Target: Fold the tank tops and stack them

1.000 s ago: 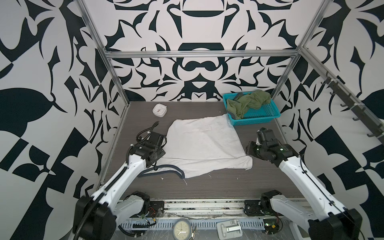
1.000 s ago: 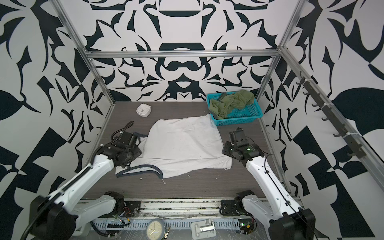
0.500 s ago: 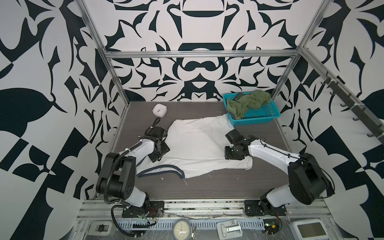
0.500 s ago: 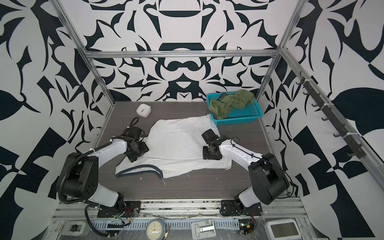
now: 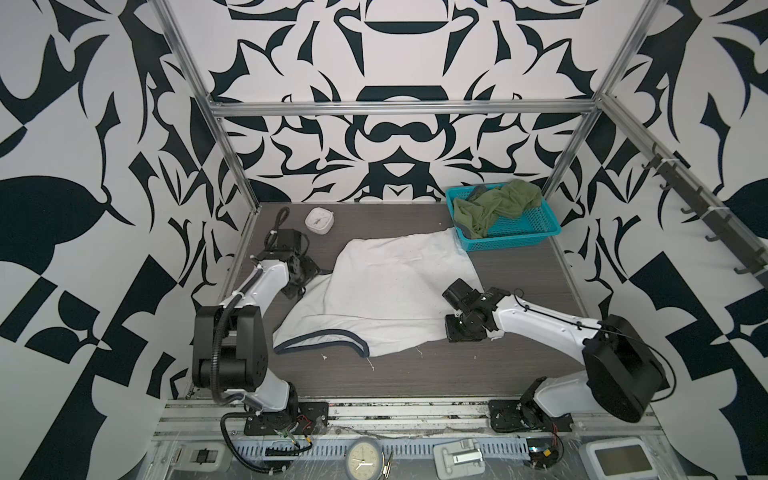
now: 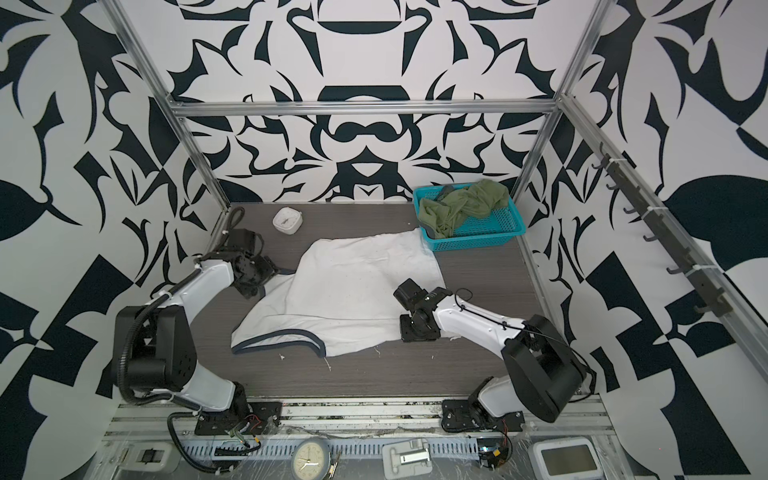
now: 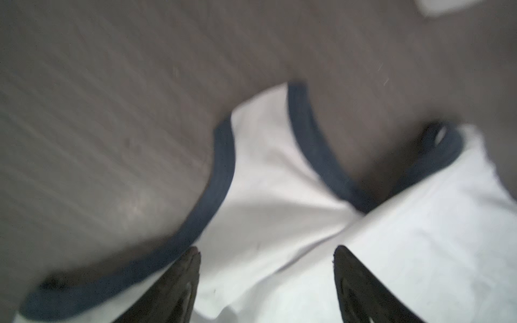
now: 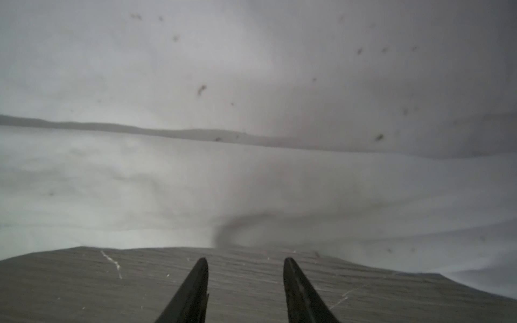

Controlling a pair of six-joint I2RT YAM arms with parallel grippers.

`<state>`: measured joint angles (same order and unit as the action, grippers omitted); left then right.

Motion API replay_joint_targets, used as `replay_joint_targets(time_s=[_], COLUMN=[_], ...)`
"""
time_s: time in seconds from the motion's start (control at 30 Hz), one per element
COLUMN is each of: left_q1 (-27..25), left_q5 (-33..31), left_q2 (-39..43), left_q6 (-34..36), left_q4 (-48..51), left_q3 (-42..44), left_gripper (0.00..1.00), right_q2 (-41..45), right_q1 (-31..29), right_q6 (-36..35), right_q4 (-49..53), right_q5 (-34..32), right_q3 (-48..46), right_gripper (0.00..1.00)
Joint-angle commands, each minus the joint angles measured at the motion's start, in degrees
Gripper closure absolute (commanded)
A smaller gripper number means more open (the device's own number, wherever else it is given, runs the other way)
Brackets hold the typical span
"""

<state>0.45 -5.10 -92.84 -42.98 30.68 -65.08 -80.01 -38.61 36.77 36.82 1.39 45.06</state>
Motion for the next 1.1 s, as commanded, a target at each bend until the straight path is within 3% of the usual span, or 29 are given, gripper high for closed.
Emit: replay_joint_targets(time_s=[0.0, 0.23, 0.33, 0.7, 0.8, 0.97, 1.07], left_q1=[4.05, 4.3, 4.13, 1.44, 1.2, 1.72, 2.96], left_q5=[-0.48, 1.95, 2.86, -1.56, -3.06, -5.98, -6.22], left_q2=[-9.14, -21.09, -21.61, -21.56, -23.88, -24.88, -24.46], left_q6=[2.59, 6.0, 6.42, 7.44, 7.48, 5.92, 5.41], left_q4=[2.69, 4.14, 3.22, 3.59, 5.54, 5.77, 4.71], left_q3=[-6.44, -14.96, -14.16, -12.72, -14.65, -16.29, -17.4], left_gripper=[0.28, 0.36, 0.42, 0.46, 0.56, 0.87, 0.98], right_q2=[2.58, 4.76, 4.61, 2.66, 2.84, 3.44, 3.63], right_q1=[-0.06, -0.06, -0.07, -0.06, -0.08, -0.06, -0.06], right_q6=[1.63, 1.81, 1.76, 1.63, 1.57, 1.43, 2.06], right_q4=[1.59, 1.42, 0.75, -0.5, -0.7, 0.79, 0.15], right_q5=[-0.48, -1.43, -1.56, -1.83, -2.11, -4.51, -4.03], right_q3=[0.78, 0.25, -0.31, 0.21, 0.29, 0.41, -0.87], right_gripper=[0.54, 0.54, 0.54, 0.54, 0.54, 0.54, 0.54])
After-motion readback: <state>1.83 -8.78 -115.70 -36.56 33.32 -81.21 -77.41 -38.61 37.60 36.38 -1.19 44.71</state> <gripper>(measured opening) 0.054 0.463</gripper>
